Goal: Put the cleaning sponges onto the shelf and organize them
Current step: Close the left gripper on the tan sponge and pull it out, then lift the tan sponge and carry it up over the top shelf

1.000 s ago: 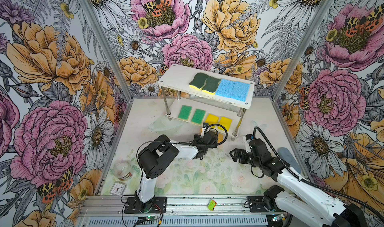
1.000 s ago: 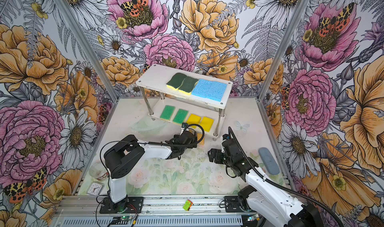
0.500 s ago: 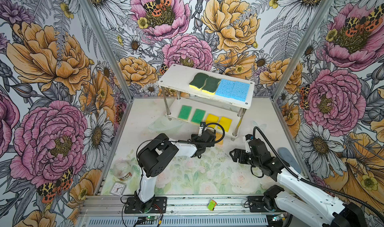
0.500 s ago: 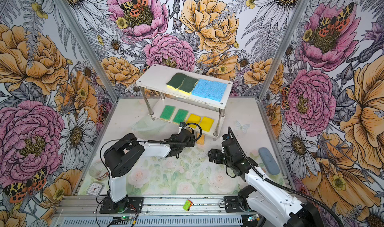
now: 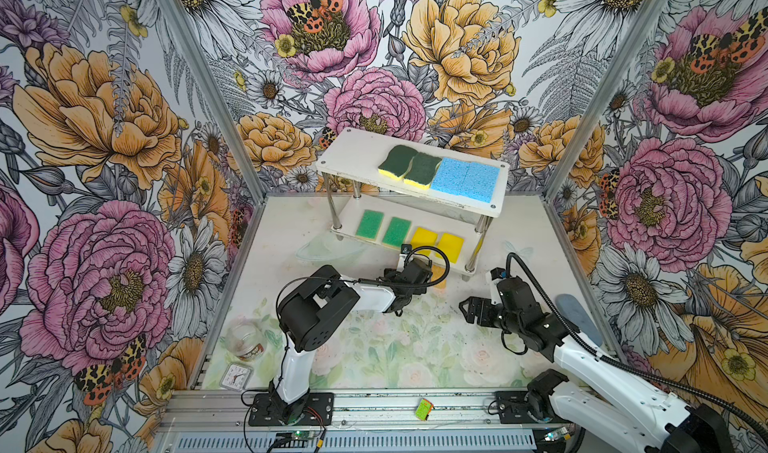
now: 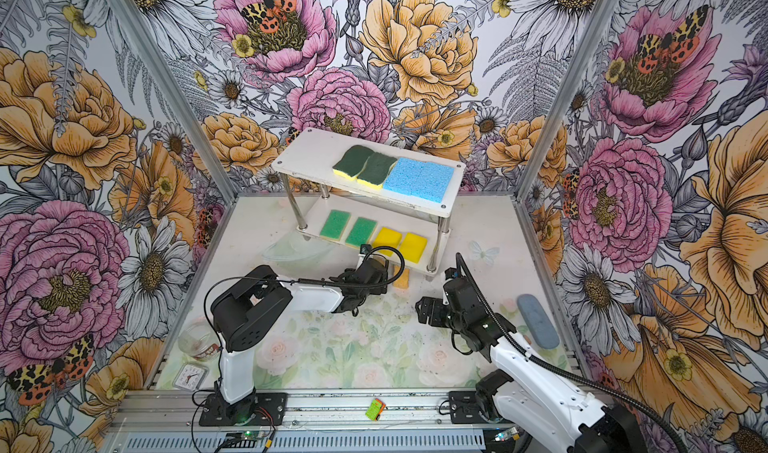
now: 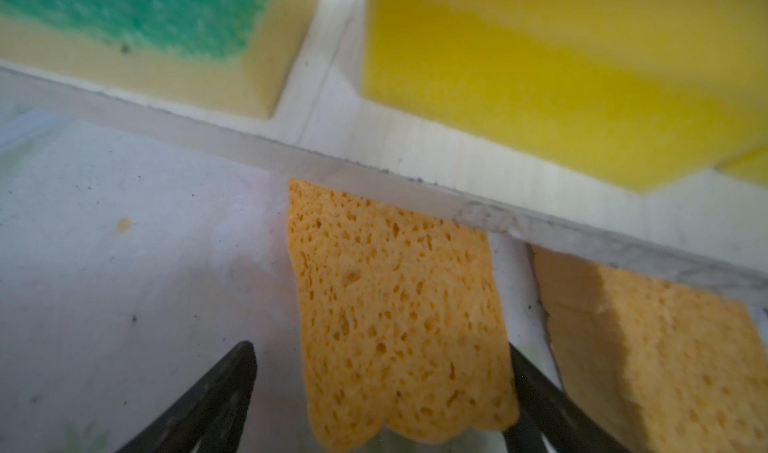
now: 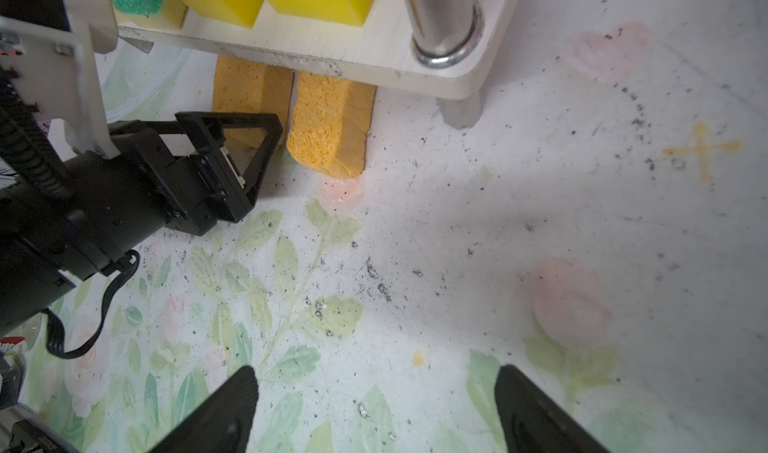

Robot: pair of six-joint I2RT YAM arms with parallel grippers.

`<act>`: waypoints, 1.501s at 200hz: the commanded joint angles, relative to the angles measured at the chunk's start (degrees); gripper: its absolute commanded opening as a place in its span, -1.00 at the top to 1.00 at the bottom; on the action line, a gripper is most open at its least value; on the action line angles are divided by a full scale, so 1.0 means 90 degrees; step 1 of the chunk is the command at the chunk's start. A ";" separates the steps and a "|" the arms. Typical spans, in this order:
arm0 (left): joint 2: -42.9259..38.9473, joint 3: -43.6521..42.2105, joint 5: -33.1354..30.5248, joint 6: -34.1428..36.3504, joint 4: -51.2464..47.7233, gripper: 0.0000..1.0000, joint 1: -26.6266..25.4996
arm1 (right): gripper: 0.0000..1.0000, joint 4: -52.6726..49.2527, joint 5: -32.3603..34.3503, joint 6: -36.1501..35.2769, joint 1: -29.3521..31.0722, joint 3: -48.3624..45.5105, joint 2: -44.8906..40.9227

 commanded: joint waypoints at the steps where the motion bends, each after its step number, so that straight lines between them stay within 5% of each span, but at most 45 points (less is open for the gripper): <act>1: 0.0167 0.0230 0.0065 0.0050 -0.0067 -0.68 0.0083 | -0.83 0.0116 0.0096 0.0038 -0.0044 0.0041 -0.0034; 62: 0.0221 0.0306 0.0191 0.0099 -0.0151 -0.18 0.0138 | -0.83 0.0112 0.0100 0.0047 -0.0044 0.0041 -0.0060; 140: -0.0148 -0.0221 0.0358 0.0166 -0.0239 0.09 0.0142 | -0.83 0.0096 0.0073 0.0047 -0.0044 0.0058 -0.0074; 300: -0.4091 -0.2855 0.0013 0.0375 -0.1400 0.24 -0.0768 | -0.83 0.0094 0.0025 -0.0039 -0.0044 0.0378 0.0315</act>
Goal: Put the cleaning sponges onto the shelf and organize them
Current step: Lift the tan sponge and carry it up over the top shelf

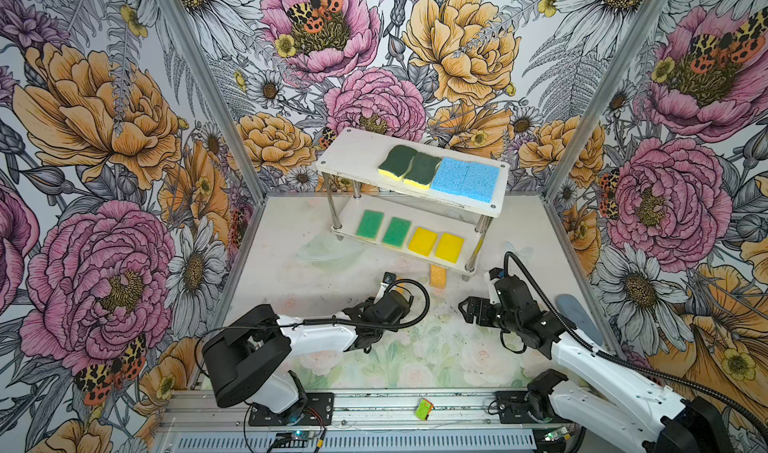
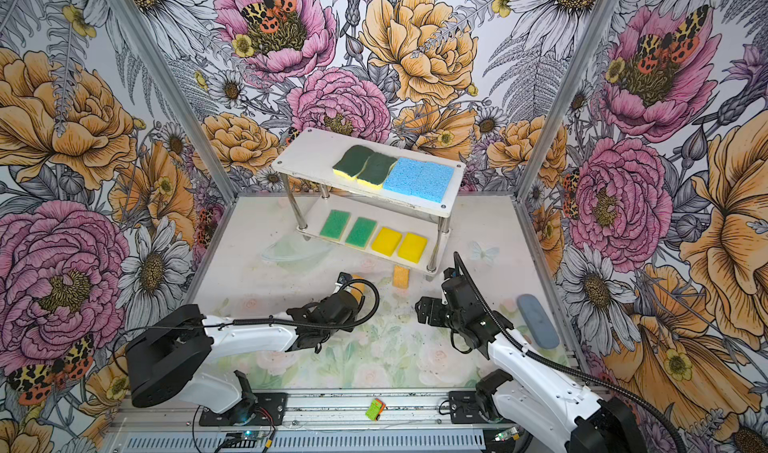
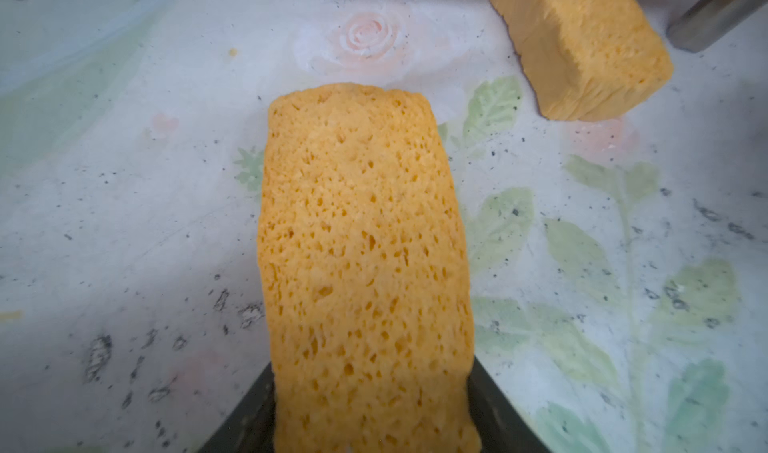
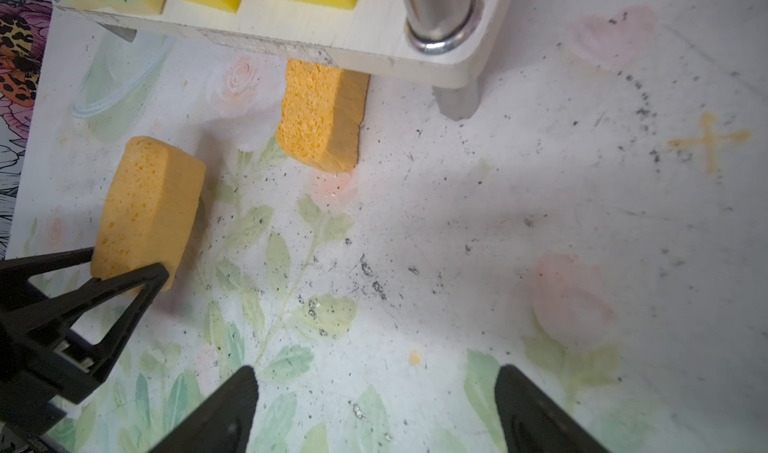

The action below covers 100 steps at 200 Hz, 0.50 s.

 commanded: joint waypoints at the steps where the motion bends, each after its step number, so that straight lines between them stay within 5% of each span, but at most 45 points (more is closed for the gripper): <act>1: -0.0683 -0.0027 -0.0179 0.0158 -0.0393 0.24 0.0019 | -0.83 0.0098 0.0031 -0.0037 -0.0044 0.0292 0.0058; 100: -0.2894 0.1742 0.1181 0.1364 -0.2418 0.15 0.1323 | -0.83 0.0103 -0.0055 -0.0137 -0.0044 0.0440 0.0288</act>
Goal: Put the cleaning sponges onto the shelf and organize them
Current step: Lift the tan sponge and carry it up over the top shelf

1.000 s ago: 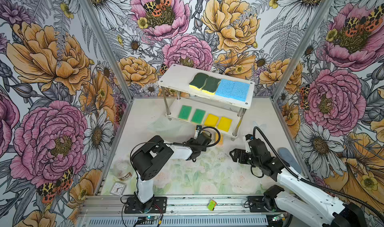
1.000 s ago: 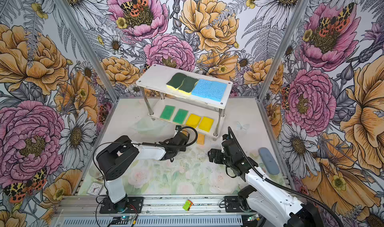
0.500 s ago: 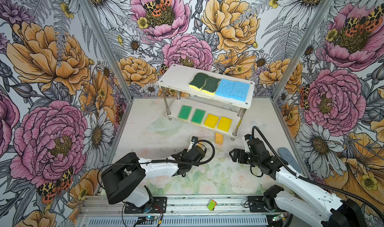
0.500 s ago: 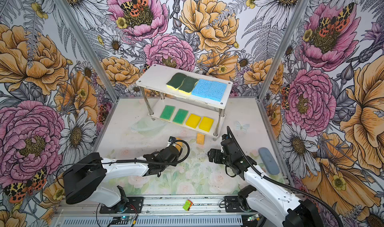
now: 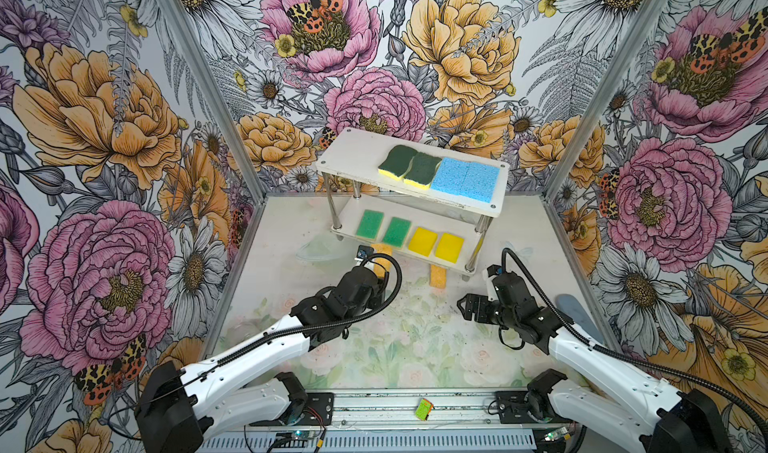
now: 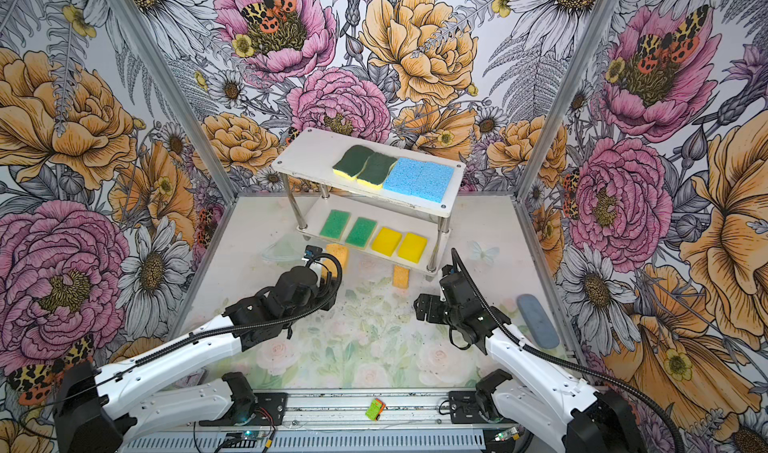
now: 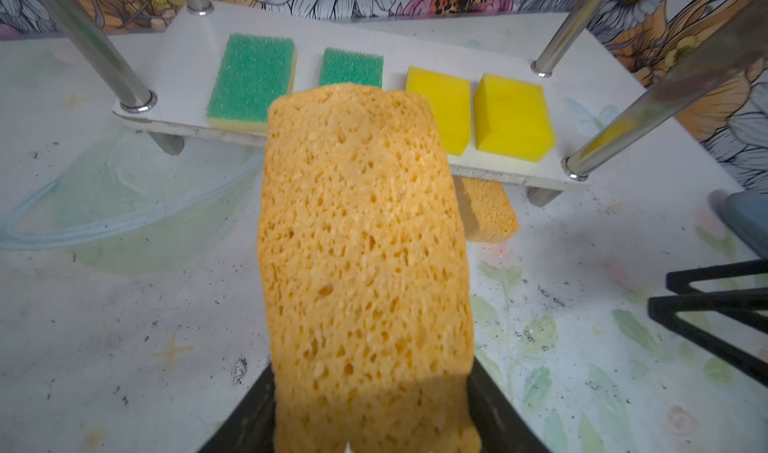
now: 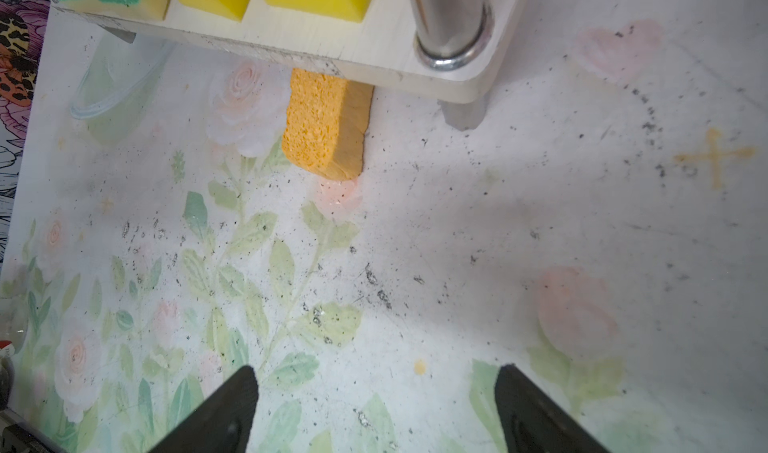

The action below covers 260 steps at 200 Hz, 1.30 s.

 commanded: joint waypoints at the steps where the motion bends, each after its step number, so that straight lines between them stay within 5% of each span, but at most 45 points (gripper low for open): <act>1: -0.0281 0.0638 0.0600 0.0625 -0.0540 0.15 0.0405 | -0.83 0.0100 -0.0051 -0.0090 -0.0044 0.0260 0.0055; 67: 0.0001 0.2701 0.0926 0.2034 -0.0766 0.10 0.1251 | -0.83 0.0101 -0.0108 -0.0081 -0.0044 0.0309 0.0090; 101: 0.0578 0.3663 0.2161 0.2193 -0.0756 0.10 0.2108 | -0.83 0.0089 -0.0132 -0.0057 -0.0034 0.0281 0.0000; 186: 0.2582 0.6100 0.3732 0.2769 -0.0920 0.09 0.3527 | -0.83 0.0086 -0.0090 0.0031 -0.0034 0.0192 -0.0147; 260: 0.3918 0.7239 0.4371 0.2930 -0.1244 0.09 0.3788 | -0.83 0.0087 -0.0051 0.0089 -0.0034 0.0145 -0.0239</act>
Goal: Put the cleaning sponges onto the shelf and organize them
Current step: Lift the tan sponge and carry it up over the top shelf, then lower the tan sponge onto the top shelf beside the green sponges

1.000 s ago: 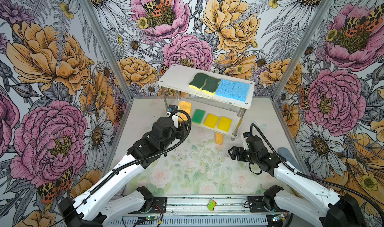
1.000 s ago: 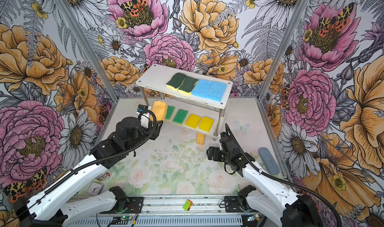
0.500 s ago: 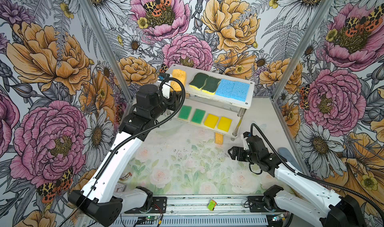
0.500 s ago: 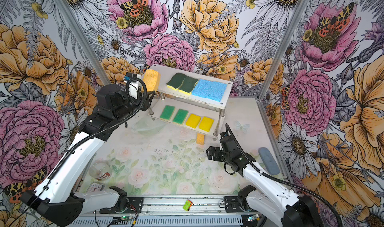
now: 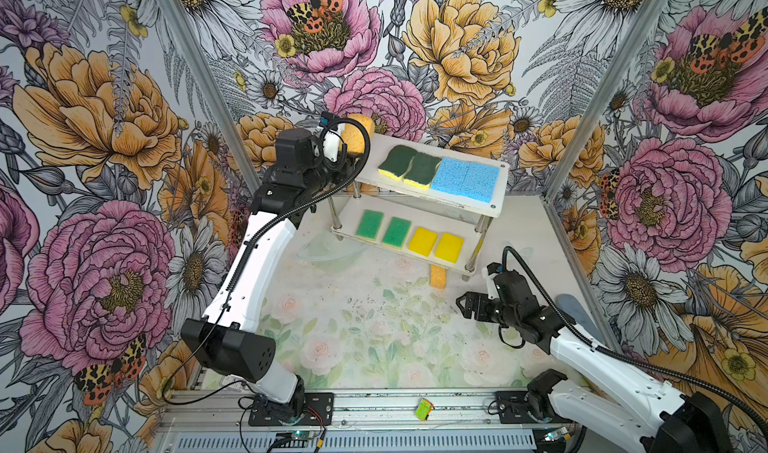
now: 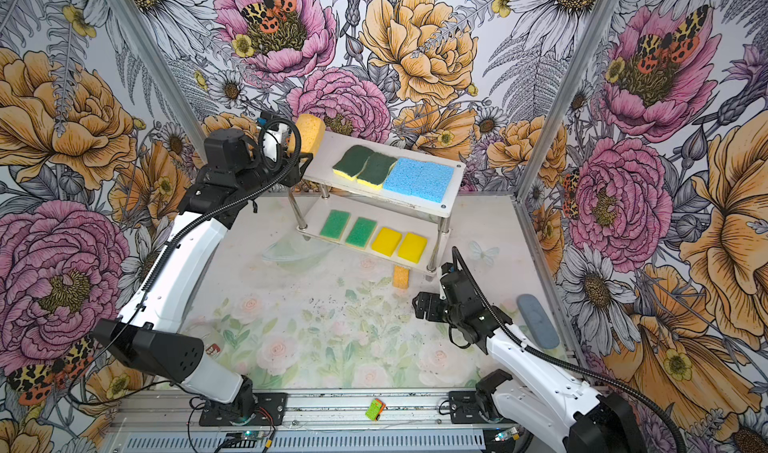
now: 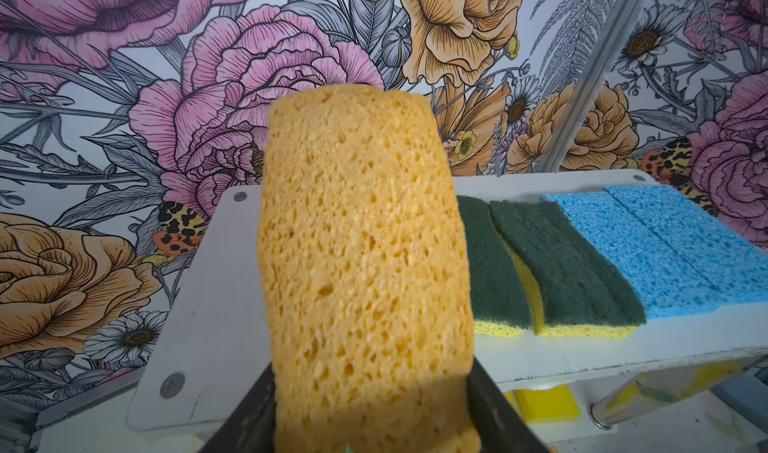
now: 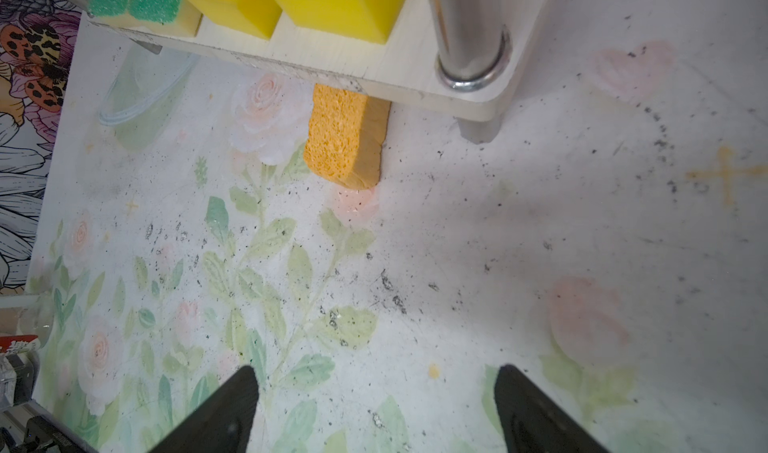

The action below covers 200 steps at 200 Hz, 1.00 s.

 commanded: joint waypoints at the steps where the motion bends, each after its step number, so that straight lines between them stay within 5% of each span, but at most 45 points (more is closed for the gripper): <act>1: 0.0310 0.0454 0.0450 0.0127 -0.0265 0.09 0.0068 | -0.83 0.0087 0.0062 0.0089 -0.0034 0.0037 -0.0150; 108: 0.1221 0.1183 -0.0127 -0.0024 -0.0821 0.10 0.0031 | -0.83 0.0086 0.0082 0.0123 -0.0034 -0.0017 -0.0209; 200: 0.1369 0.1227 -0.0427 0.0085 -0.0840 -0.16 -0.0166 | -0.83 0.0086 0.0083 0.0130 -0.0034 -0.0023 -0.0241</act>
